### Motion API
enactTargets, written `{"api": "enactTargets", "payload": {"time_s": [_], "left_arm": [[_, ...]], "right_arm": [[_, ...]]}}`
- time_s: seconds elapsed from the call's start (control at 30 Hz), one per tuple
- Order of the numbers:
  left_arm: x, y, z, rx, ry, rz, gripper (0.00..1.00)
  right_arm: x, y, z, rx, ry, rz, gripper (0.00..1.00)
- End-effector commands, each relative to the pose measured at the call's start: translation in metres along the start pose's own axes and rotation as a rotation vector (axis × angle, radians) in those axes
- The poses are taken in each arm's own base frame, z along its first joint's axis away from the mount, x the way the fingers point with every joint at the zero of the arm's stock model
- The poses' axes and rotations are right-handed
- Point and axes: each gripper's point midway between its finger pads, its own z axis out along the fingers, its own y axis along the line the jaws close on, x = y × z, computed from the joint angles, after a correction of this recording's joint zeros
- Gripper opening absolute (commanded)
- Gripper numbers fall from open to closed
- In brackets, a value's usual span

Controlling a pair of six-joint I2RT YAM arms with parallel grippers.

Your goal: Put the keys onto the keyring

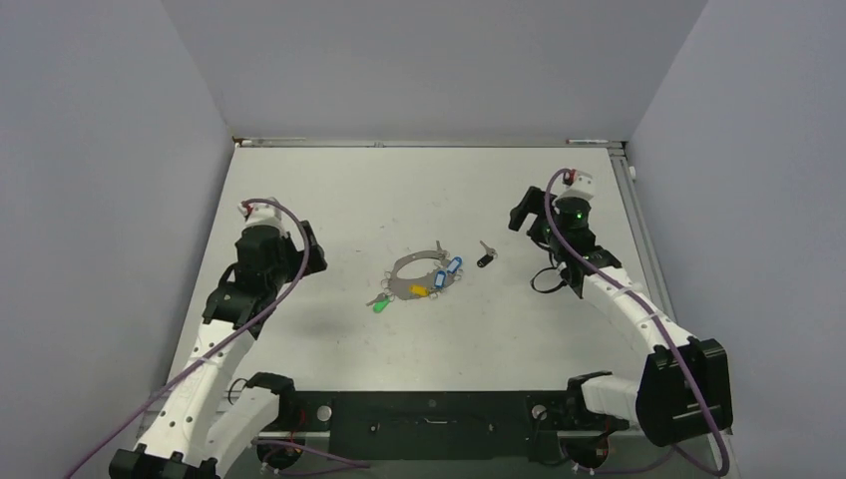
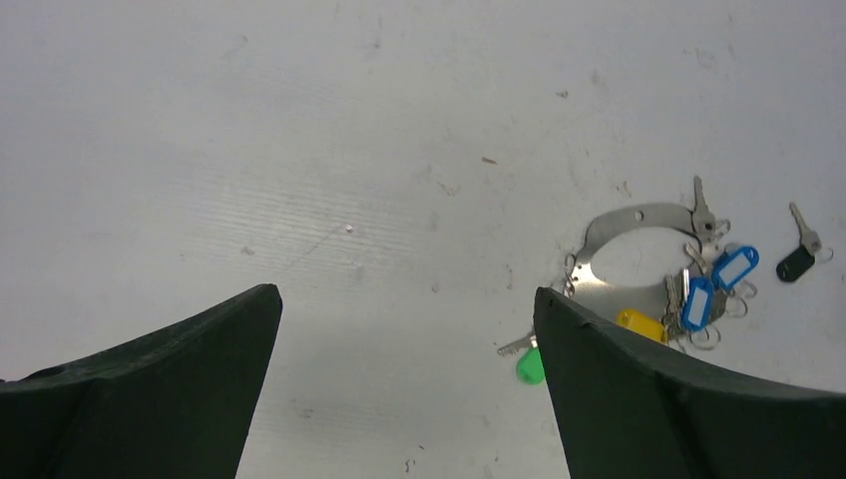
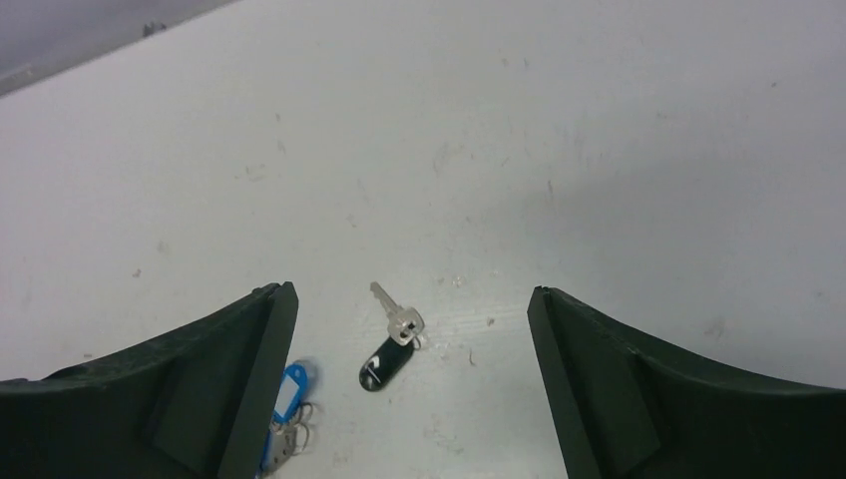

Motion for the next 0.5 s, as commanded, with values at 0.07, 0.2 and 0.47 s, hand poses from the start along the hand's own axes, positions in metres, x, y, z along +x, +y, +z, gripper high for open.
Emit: {"api": "enactTargets", "payload": {"time_s": [0.07, 0.2, 0.47], "left_arm": [[0.026, -0.055, -0.008, 0.199, 0.115, 0.168, 0.96], [0.047, -0.079, -0.012, 0.297, 0.182, 0.235, 0.98], [0.067, -0.107, -0.016, 0.441, 0.268, 0.317, 0.91]], "right_arm": [[0.033, 0.004, -0.002, 0.144, 0.150, -0.088, 0.91], [0.057, 0.034, -0.009, 0.119, 0.207, -0.190, 0.92], [0.111, 0.084, -0.022, -0.056, 0.301, -0.356, 0.96]]}}
